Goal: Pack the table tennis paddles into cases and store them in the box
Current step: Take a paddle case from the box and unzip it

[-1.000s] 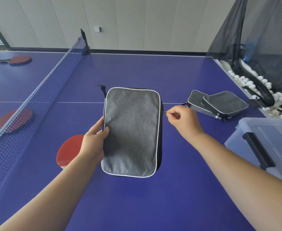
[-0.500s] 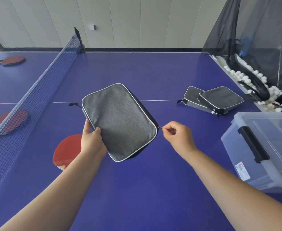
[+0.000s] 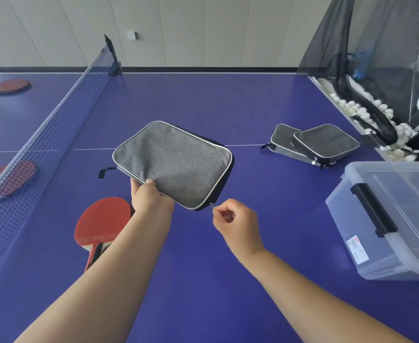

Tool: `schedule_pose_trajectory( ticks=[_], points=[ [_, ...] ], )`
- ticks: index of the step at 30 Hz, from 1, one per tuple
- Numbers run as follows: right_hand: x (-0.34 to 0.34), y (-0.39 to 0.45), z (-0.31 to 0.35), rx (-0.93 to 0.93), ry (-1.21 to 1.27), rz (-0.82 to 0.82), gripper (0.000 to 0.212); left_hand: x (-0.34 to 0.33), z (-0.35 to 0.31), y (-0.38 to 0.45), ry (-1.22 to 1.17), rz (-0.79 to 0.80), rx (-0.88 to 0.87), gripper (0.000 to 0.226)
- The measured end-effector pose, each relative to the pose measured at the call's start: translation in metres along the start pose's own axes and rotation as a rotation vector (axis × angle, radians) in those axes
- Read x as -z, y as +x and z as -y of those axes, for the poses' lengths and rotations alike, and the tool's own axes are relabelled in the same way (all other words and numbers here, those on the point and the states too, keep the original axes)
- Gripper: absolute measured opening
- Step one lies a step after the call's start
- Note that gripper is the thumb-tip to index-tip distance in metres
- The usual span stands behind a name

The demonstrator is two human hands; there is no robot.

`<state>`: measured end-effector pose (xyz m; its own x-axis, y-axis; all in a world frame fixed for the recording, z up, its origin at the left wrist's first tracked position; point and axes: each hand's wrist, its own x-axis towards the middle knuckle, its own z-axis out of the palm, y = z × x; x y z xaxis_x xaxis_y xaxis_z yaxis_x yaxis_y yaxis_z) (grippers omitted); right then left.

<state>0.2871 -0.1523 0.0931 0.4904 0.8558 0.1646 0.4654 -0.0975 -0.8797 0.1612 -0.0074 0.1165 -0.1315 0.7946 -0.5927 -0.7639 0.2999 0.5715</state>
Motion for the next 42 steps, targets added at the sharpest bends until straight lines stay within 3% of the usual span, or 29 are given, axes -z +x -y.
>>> schedule_pose_trajectory(
  ticks=[7, 13, 16, 18, 20, 25, 31, 36, 42],
  points=[
    [-0.020, -0.004, 0.015, 0.069, 0.041, -0.025, 0.008, -0.011, 0.005, -0.009, -0.036, -0.058, -0.018, 0.056],
    [-0.010, -0.001, 0.013, 0.032, 0.141, 0.040, 0.008, -0.006, -0.003, -0.009, -0.049, 0.075, 0.047, 0.055],
    [0.003, 0.005, 0.004, 0.061, 0.041, -0.138, 0.016, 0.004, -0.006, 0.005, 0.089, 0.143, 0.038, 0.054],
    [0.013, 0.013, -0.004, 0.057, -0.018, -0.288, 0.011, 0.014, -0.002, 0.012, 0.211, 0.179, 0.042, 0.053],
    [0.023, 0.021, -0.014, -0.032, -0.017, -0.326, 0.005, 0.022, 0.006, 0.013, 0.325, 0.233, 0.056, 0.052],
    [0.045, 0.036, -0.046, -0.362, -0.059, -0.077, 0.045, 0.045, 0.037, -0.002, 0.542, 0.337, 0.129, 0.049],
    [0.066, 0.018, -0.081, -0.578, -0.048, 0.169, 0.048, 0.072, 0.078, -0.019, 0.684, 0.275, 0.246, 0.034],
    [0.074, 0.008, -0.105, -0.624, -0.033, 0.148, 0.052, 0.069, 0.096, -0.023, 1.018, 0.280, 0.186, 0.023],
    [0.077, 0.010, -0.128, -0.718, -0.045, 0.089, 0.053, 0.069, 0.112, -0.019, 1.317, 0.585, 0.222, 0.050]
  ],
)
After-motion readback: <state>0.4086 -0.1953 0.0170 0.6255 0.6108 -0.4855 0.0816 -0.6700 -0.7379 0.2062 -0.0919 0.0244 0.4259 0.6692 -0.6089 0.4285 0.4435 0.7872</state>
